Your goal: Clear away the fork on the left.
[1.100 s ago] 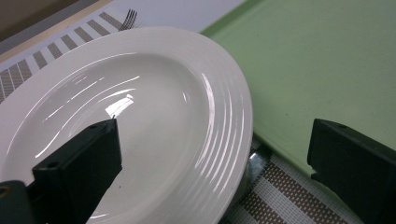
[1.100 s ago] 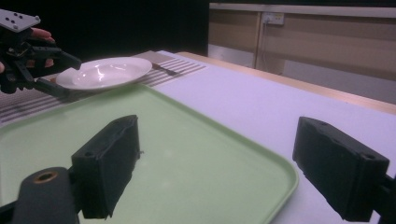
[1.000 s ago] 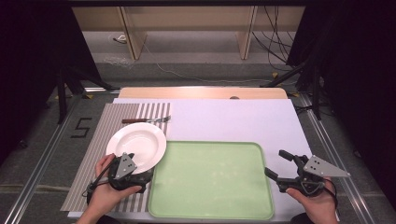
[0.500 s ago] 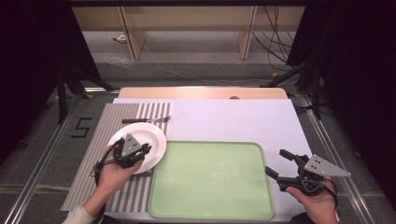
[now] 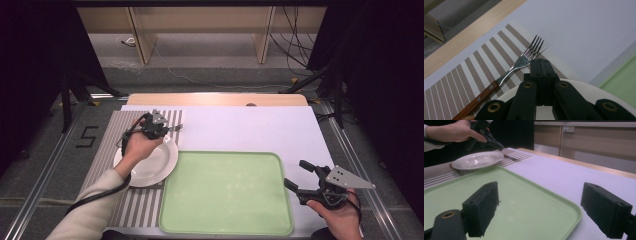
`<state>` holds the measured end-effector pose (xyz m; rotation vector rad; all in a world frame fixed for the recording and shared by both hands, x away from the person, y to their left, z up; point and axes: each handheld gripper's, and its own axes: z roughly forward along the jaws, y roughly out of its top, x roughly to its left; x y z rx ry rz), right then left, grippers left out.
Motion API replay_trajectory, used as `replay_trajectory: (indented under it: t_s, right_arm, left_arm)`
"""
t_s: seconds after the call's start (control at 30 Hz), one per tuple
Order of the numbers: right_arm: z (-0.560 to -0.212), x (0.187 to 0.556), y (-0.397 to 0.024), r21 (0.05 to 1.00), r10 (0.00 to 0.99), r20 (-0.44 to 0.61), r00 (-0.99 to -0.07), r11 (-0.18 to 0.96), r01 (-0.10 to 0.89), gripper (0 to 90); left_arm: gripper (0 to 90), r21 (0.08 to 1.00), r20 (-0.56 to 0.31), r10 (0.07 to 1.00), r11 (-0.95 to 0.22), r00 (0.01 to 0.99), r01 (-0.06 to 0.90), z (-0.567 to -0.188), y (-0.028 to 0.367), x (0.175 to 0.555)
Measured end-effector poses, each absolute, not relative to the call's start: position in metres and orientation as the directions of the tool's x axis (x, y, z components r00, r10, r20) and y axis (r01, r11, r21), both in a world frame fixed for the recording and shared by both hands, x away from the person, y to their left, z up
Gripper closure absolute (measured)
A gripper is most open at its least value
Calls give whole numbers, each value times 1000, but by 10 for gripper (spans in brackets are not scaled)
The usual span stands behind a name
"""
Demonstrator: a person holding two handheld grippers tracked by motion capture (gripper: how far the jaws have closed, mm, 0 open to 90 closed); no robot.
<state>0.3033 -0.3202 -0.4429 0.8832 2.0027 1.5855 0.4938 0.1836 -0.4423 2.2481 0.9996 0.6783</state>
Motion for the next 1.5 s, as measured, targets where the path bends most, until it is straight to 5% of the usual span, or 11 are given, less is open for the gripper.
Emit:
replay_trajectory:
  t_s: [0.53, 1.5]
  right_arm:
    - [-443, 303, -320, 967, 704, 63, -707, 131, 217, 159]
    - [-443, 303, -319, 966, 700, 61, -712, 137, 218, 159]
  left_arm:
    - [898, 506, 186, 803, -572, 566, 646, -474, 171, 550]
    - [897, 494, 185, 851, -513, 491, 702, -478, 161, 576]
